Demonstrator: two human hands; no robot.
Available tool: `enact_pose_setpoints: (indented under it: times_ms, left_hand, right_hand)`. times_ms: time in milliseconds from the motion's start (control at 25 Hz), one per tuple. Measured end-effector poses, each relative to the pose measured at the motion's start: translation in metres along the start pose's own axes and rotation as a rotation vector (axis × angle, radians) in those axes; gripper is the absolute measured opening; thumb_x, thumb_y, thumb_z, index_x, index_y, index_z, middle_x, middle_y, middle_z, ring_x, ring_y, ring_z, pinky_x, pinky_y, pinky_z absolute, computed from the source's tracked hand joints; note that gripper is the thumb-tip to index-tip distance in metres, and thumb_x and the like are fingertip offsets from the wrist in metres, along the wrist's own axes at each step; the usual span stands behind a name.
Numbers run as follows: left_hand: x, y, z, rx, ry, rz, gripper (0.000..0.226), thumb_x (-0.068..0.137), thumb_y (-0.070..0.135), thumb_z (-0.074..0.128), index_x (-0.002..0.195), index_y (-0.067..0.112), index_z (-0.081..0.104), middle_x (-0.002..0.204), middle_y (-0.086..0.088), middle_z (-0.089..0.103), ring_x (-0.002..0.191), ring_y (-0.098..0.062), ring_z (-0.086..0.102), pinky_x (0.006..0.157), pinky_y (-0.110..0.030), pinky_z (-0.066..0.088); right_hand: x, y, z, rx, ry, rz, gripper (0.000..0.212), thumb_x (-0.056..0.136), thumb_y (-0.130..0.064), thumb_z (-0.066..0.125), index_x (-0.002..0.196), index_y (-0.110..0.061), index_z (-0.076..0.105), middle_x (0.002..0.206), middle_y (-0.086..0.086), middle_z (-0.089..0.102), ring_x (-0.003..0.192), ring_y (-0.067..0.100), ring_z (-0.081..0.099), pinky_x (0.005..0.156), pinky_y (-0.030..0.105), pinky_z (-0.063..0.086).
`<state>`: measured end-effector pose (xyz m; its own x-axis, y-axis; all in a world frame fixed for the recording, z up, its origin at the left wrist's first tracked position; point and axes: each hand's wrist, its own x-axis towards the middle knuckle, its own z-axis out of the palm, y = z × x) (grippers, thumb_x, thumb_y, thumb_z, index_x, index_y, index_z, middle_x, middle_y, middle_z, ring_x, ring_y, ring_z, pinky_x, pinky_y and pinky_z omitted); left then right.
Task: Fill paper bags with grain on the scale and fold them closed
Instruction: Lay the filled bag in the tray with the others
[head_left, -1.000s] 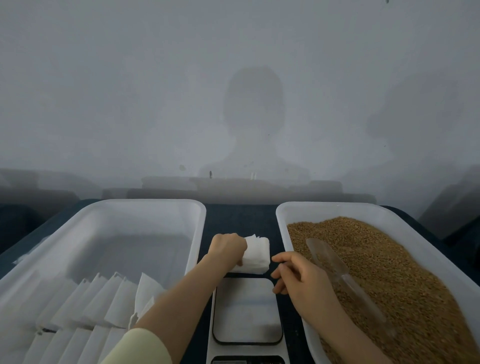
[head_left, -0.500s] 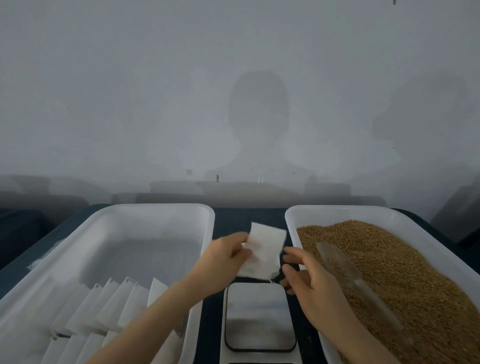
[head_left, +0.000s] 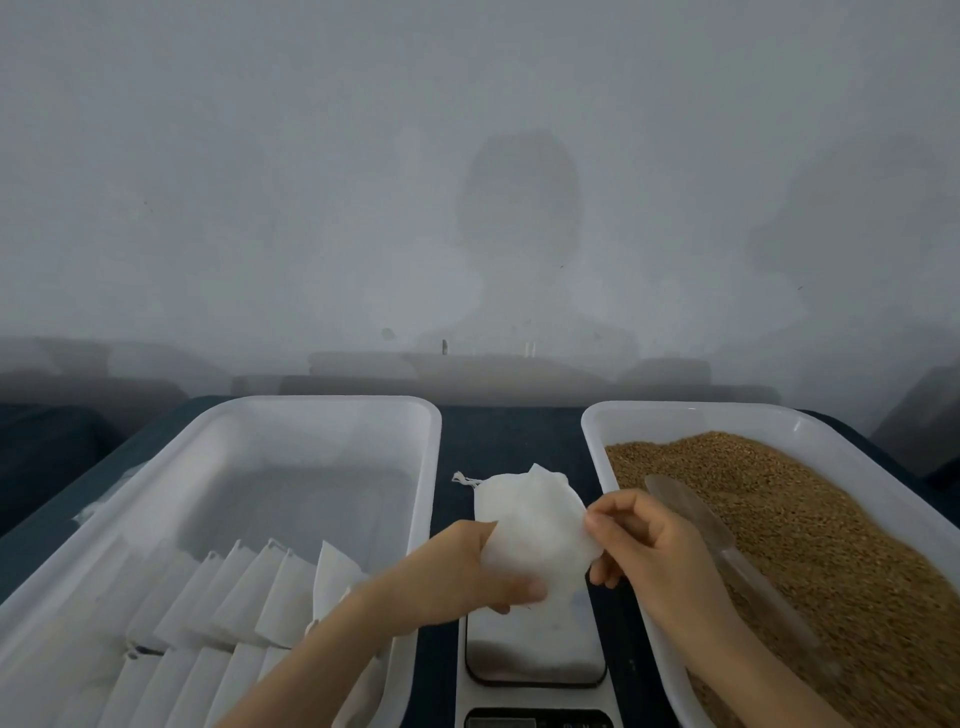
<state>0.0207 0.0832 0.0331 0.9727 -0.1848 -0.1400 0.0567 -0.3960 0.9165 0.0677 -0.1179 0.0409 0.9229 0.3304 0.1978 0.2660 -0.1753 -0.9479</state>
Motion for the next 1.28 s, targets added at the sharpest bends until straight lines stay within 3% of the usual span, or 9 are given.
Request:
enact_pose_setpoints:
  times_ms: [320, 480, 560, 680, 760, 880, 1080, 1200, 1280]
  left_hand:
    - [0.001, 0.0, -0.006, -0.304, 0.082, -0.013, 0.015, 0.091, 0.026, 0.062, 0.098, 0.015, 0.07, 0.095, -0.003, 0.075, 0.09, -0.017, 0.071, 0.076, -0.022, 0.053]
    - [0.002, -0.001, -0.004, -0.31, 0.159, -0.001, 0.024, 0.08, 0.034, 0.07, 0.093, 0.014, 0.072, 0.092, -0.001, 0.075, 0.087, -0.016, 0.071, 0.077, -0.024, 0.055]
    - [0.002, -0.001, -0.002, -0.266, 0.158, 0.023, 0.03, 0.074, 0.04, 0.072, 0.092, 0.017, 0.072, 0.091, 0.0, 0.075, 0.085, -0.014, 0.07, 0.077, -0.023, 0.055]
    - [0.001, -0.002, 0.002, -0.169, 0.124, 0.097, 0.022, 0.074, 0.043, 0.073, 0.085, 0.023, 0.074, 0.084, 0.0, 0.074, 0.075, -0.011, 0.068, 0.071, -0.019, 0.052]
    - [0.0, 0.0, 0.005, -0.104, 0.102, 0.138, 0.015, 0.075, 0.044, 0.07, 0.082, 0.03, 0.072, 0.082, 0.003, 0.073, 0.074, -0.01, 0.067, 0.07, -0.017, 0.052]
    - [-0.002, 0.002, 0.004, -0.072, 0.052, 0.162, 0.008, 0.087, 0.036, 0.064, 0.085, 0.033, 0.071, 0.086, 0.006, 0.073, 0.08, -0.011, 0.068, 0.074, -0.018, 0.051]
    - [-0.004, 0.0, 0.0, -0.084, 0.011, 0.136, 0.019, 0.096, 0.019, 0.056, 0.094, 0.028, 0.071, 0.095, 0.005, 0.074, 0.086, -0.012, 0.069, 0.077, -0.021, 0.051]
    - [-0.001, 0.0, 0.002, -0.085, 0.072, 0.12, 0.013, 0.092, 0.025, 0.061, 0.091, 0.025, 0.073, 0.087, 0.004, 0.075, 0.083, -0.012, 0.07, 0.076, -0.019, 0.051]
    - [0.0, 0.0, 0.003, -0.075, 0.104, 0.108, 0.013, 0.09, 0.03, 0.063, 0.085, 0.024, 0.074, 0.081, 0.004, 0.074, 0.077, -0.008, 0.069, 0.073, -0.016, 0.05]
  right_hand:
    - [0.005, 0.011, -0.003, -0.057, 0.171, 0.014, 0.004, 0.089, -0.012, 0.061, 0.09, -0.016, 0.059, 0.065, 0.003, 0.068, 0.058, 0.013, 0.066, 0.054, 0.022, 0.054]
    - [0.0, 0.006, 0.002, -0.374, 0.282, -0.237, 0.02, 0.081, -0.017, 0.07, 0.095, -0.021, 0.057, 0.076, -0.01, 0.057, 0.076, 0.003, 0.058, 0.06, 0.014, 0.049]
    - [-0.005, 0.005, 0.005, -0.34, 0.147, -0.337, 0.019, 0.081, -0.027, 0.068, 0.096, -0.025, 0.057, 0.08, -0.012, 0.057, 0.078, 0.003, 0.058, 0.064, 0.011, 0.047]
    - [-0.011, 0.003, 0.013, -0.263, -0.22, -0.287, 0.034, 0.08, -0.056, 0.054, 0.105, -0.033, 0.057, 0.093, -0.021, 0.062, 0.086, 0.003, 0.062, 0.071, 0.018, 0.051]
    - [-0.01, 0.004, 0.017, -0.307, -0.333, -0.299, 0.036, 0.082, -0.06, 0.05, 0.109, -0.037, 0.057, 0.096, -0.025, 0.064, 0.089, 0.002, 0.063, 0.072, 0.017, 0.051]
    - [-0.007, 0.006, 0.016, -0.33, -0.335, -0.315, 0.037, 0.087, -0.053, 0.05, 0.116, -0.034, 0.06, 0.09, -0.023, 0.066, 0.085, -0.002, 0.063, 0.069, 0.013, 0.048]
    - [-0.008, 0.007, 0.017, -0.357, -0.326, -0.326, 0.034, 0.094, -0.041, 0.044, 0.125, -0.035, 0.055, 0.076, -0.035, 0.057, 0.07, -0.006, 0.057, 0.058, 0.006, 0.038]
    - [-0.009, 0.009, 0.018, -0.343, -0.372, -0.315, 0.037, 0.091, -0.056, 0.037, 0.115, -0.037, 0.059, 0.079, -0.028, 0.059, 0.069, 0.001, 0.059, 0.058, 0.012, 0.042]
    - [-0.009, 0.009, 0.019, -0.37, -0.361, -0.322, 0.042, 0.086, -0.069, 0.034, 0.123, -0.053, 0.043, 0.091, -0.029, 0.059, 0.082, 0.0, 0.06, 0.065, 0.013, 0.047]
